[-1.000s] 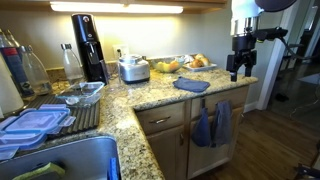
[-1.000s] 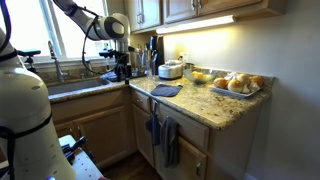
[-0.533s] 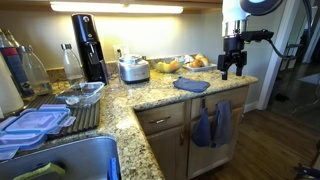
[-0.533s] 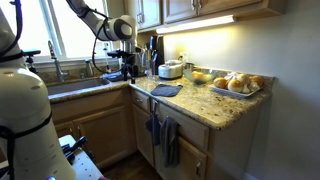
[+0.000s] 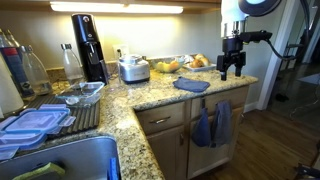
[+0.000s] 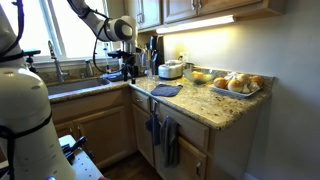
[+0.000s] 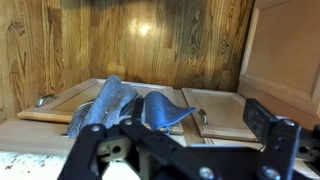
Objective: Take the mitten off the counter top and hang it on the drawer
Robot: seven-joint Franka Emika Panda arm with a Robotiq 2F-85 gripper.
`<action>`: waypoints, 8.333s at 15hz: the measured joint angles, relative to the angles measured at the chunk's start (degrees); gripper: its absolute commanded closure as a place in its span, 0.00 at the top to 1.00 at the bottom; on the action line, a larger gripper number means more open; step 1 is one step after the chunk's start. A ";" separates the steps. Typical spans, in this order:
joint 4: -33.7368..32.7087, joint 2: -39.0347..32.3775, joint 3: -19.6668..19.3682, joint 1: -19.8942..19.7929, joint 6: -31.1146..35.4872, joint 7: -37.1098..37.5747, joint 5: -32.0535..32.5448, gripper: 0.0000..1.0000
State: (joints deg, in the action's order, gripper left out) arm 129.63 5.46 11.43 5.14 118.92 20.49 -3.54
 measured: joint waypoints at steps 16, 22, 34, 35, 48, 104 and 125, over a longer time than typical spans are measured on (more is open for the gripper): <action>-18.46 -17.49 -4.69 0.03 0.13 0.77 9.73 1.00; -27.57 -25.88 -6.47 0.12 0.31 -0.46 9.84 1.00; -30.73 -29.32 -7.42 1.07 0.31 -0.98 10.45 1.00; -31.48 -30.05 -7.53 1.09 0.31 -1.39 10.47 1.00; -48.83 -44.25 -8.87 -0.39 0.30 -15.07 9.82 1.00; -41.51 -40.25 -9.32 1.94 16.77 -15.04 8.54 0.08; -17.38 -23.36 -7.56 4.23 28.18 -12.57 9.30 0.01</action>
State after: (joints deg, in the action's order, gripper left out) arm 112.25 -17.89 3.86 9.37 147.10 7.92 5.76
